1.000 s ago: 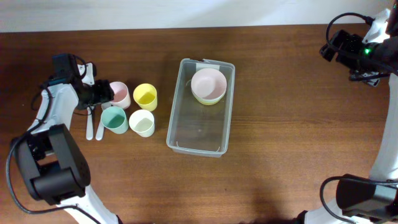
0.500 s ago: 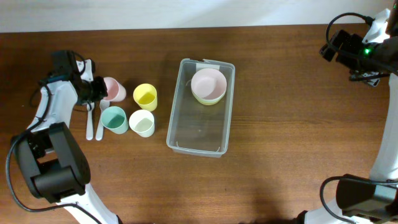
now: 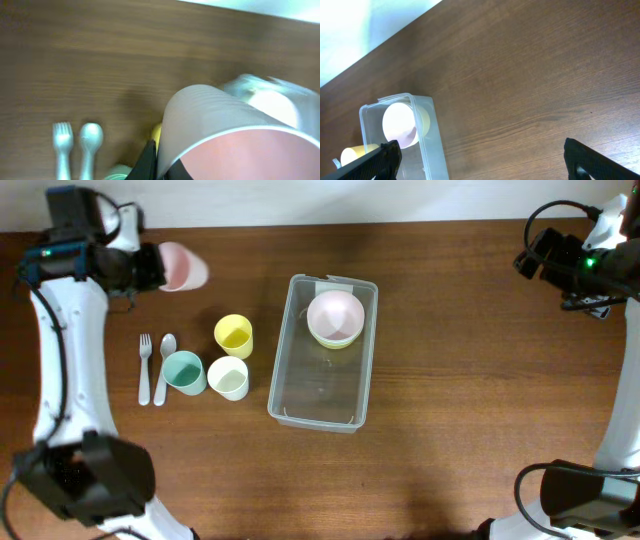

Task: Pack container
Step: 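Carry the pink cup into the container and release it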

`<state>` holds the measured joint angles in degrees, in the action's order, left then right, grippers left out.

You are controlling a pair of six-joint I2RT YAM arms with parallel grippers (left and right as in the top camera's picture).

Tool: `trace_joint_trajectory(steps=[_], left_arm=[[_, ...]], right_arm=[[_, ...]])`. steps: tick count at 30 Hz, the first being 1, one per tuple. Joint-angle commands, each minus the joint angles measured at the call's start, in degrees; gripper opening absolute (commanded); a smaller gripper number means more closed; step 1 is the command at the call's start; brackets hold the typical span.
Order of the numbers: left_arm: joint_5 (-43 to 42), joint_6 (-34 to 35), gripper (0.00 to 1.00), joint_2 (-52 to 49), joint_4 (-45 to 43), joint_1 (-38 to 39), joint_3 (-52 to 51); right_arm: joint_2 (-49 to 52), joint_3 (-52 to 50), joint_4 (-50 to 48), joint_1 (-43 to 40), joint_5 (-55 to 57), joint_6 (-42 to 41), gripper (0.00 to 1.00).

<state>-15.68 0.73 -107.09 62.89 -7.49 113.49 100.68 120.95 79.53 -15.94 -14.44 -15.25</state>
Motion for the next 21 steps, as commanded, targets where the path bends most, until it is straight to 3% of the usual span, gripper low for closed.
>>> trace_joint_trajectory(steps=[1,5,11,21], left_arm=[[-1.9,-0.1,0.01,2.6,4.1,6.4,0.9],[-1.5,-0.3,0.01,1.6,9.6,14.9,-0.4],[7.9,-0.2,0.01,0.1,6.3,25.3,-7.6],[9.9,1.4,0.01,-4.9,2.4,29.5,-15.8]], right_arm=[[0.3,0.1,0.0,-0.2,-0.1,-0.3,0.99],[0.3,0.1,0.0,-0.2,-0.1,-0.3,0.99],[0.3,0.1,0.0,-0.2,-0.1,-0.3,0.99],[0.3,0.1,0.0,-0.2,-0.1,-0.3,0.99]])
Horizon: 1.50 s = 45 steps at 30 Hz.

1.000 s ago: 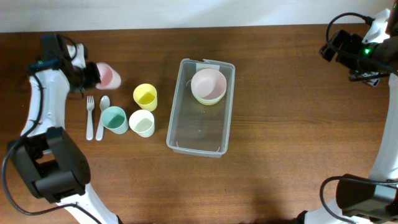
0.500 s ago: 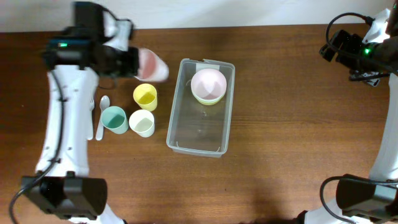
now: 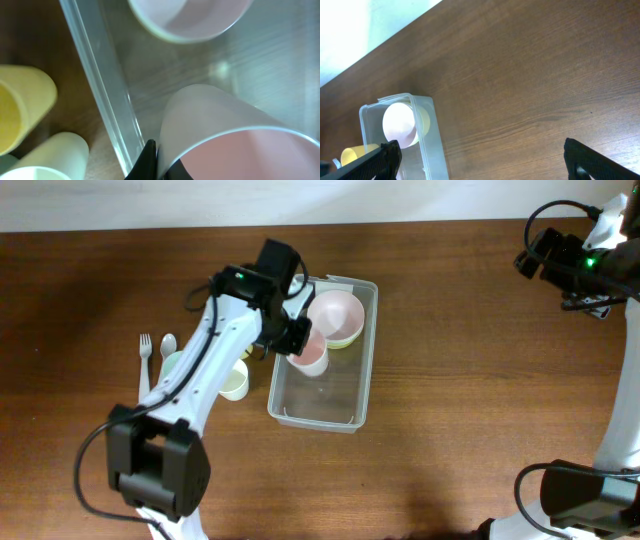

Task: Pack container
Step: 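Carry the pink cup into the container and release it, then move the left gripper to the yellow cup and grasp it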

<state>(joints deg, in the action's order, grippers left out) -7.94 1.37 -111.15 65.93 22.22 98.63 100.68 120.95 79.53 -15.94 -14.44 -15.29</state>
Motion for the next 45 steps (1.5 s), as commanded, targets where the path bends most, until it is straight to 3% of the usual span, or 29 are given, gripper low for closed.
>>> trace_joint_trajectory(steps=[1,15,17,24,29,33,36,38,39,42,45], left_arm=[[3.3,0.8,0.01,-1.4,-1.0,-0.2,-1.3],[5.2,0.8,0.08,-12.6,-6.8,-0.2,-2.3],[5.2,0.8,0.13,-12.4,-7.2,-0.2,-1.9],[3.1,0.8,0.49,-9.5,-2.7,-0.2,6.0],[2.9,0.8,0.64,-6.5,2.6,-0.2,14.2],[5.4,0.8,0.66,-4.2,5.5,-0.2,18.2],[12.0,0.8,0.46,-2.8,7.0,-0.4,18.5],[16.9,0.8,0.45,-2.6,8.1,-1.2,18.5],[18.6,0.8,0.47,-2.6,8.5,-1.7,18.5],[20.7,1.9,0.65,-2.7,8.9,-4.9,18.5],[17.5,3.0,0.68,-3.0,8.9,-9.5,18.5]], right_arm=[[0.3,0.1,0.0,-0.2,-0.1,-0.2,0.99],[0.3,0.1,0.0,-0.2,-0.1,-0.2,0.99],[0.3,0.1,0.0,-0.2,-0.1,-0.2,0.99],[0.3,0.1,0.0,-0.2,-0.1,-0.2,0.99],[0.3,0.1,0.0,-0.2,-0.1,-0.2,0.99],[0.3,0.1,0.0,-0.2,-0.1,-0.2,0.99],[0.3,0.1,0.0,-0.2,-0.1,-0.2,0.99],[0.3,0.1,0.0,-0.2,-0.1,-0.2,0.99],[0.3,0.1,0.0,-0.2,-0.1,-0.2,0.99],[0.3,0.1,0.0,-0.2,-0.1,-0.2,0.99],[0.3,0.1,0.0,-0.2,-0.1,-0.2,0.99]])
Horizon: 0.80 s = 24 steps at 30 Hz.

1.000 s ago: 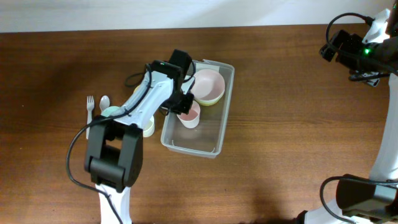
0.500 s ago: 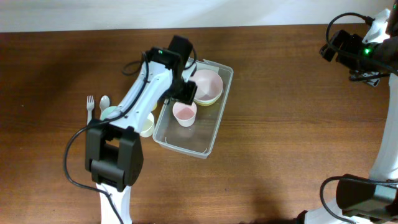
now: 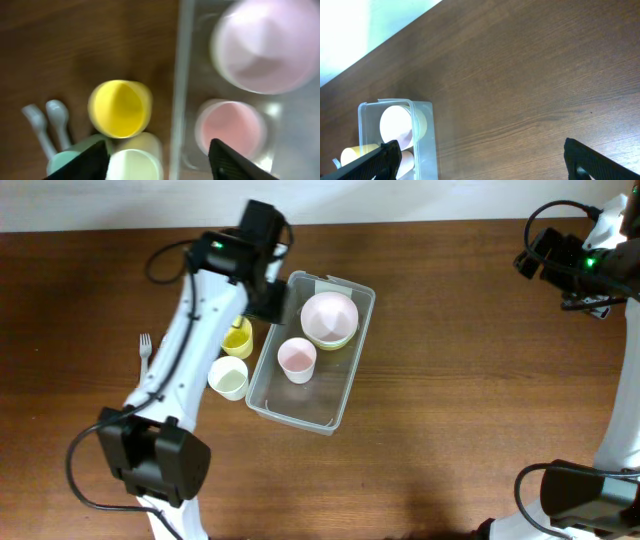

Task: Pack container
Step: 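Move the left gripper to the yellow cup and grasp it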

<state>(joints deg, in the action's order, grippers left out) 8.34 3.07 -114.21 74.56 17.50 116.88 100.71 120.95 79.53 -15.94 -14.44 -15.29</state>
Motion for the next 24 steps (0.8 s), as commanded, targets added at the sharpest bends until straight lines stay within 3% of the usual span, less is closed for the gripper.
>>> trace_joint_trajectory(steps=[1,7,13,17,20,24], left_arm=[[-0.5,1.2,0.68,0.0,0.3,-6.2,0.2],[-8.9,1.2,0.67,-4.0,1.4,-13.6,0.2],[-10.8,-0.6,0.61,-11.8,-0.2,-15.0,0.2],[-11.2,-1.0,0.49,-16.9,-0.7,-14.9,0.2],[-11.2,-0.9,0.47,-19.4,-0.9,-15.0,0.2],[-11.2,-0.9,0.17,-20.6,-1.3,-15.1,0.2]], right_arm=[[0.3,0.1,0.0,-0.2,-0.1,-0.2,0.99],[0.3,0.1,0.0,-0.2,-0.1,-0.2,0.99],[0.3,0.1,0.0,-0.2,-0.1,-0.2,0.99],[0.3,0.1,0.0,-0.2,-0.1,-0.2,0.99],[0.3,0.1,0.0,-0.2,-0.1,-0.2,0.99],[0.3,0.1,0.0,-0.2,-0.1,-0.2,0.99]])
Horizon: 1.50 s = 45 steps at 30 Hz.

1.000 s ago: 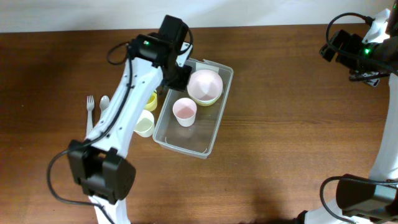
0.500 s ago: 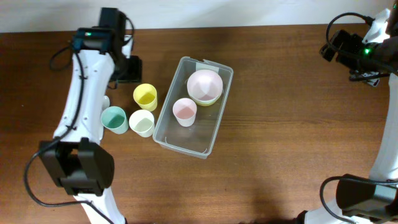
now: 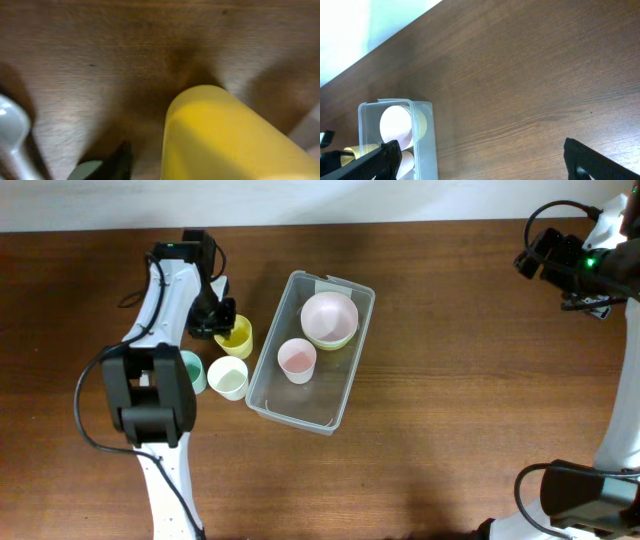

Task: Pack container
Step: 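Move the left gripper to the yellow cup and grasp it, then carry the yellow cup into the container over the pink cup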

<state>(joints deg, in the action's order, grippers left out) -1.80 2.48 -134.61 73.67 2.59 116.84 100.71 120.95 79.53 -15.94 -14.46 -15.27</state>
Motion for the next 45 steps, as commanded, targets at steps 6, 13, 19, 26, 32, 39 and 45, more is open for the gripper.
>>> trace_joint_trajectory(steps=[6,13,19,26,32,39,45], left_arm=[[-1.0,-0.3,0.01,0.7,1.6,-0.1,5.1],[-1.0,-0.3,0.01,2.8,14.7,3.1,23.7],[-1.0,-0.8,0.01,5.2,22.2,8.9,31.4],[-0.8,-0.8,0.01,5.2,23.0,16.9,26.3],[1.3,-0.8,0.01,5.2,22.2,20.4,18.1],[2.0,-0.7,0.02,5.2,17.7,20.5,9.3],[2.2,-0.5,0.16,5.2,13.9,20.5,5.8]], right_arm=[[0.3,0.1,0.0,-0.2,-0.1,-0.3,0.99],[0.3,0.1,0.0,-0.2,-0.1,-0.3,0.99],[0.3,0.1,0.0,-0.2,-0.1,-0.3,0.99],[0.3,0.1,0.0,-0.2,-0.1,-0.3,0.99],[0.3,0.1,0.0,-0.2,-0.1,-0.3,0.99],[0.3,0.1,0.0,-0.2,-0.1,-0.3,0.99],[0.3,0.1,0.0,-0.2,-0.1,-0.3,0.99]])
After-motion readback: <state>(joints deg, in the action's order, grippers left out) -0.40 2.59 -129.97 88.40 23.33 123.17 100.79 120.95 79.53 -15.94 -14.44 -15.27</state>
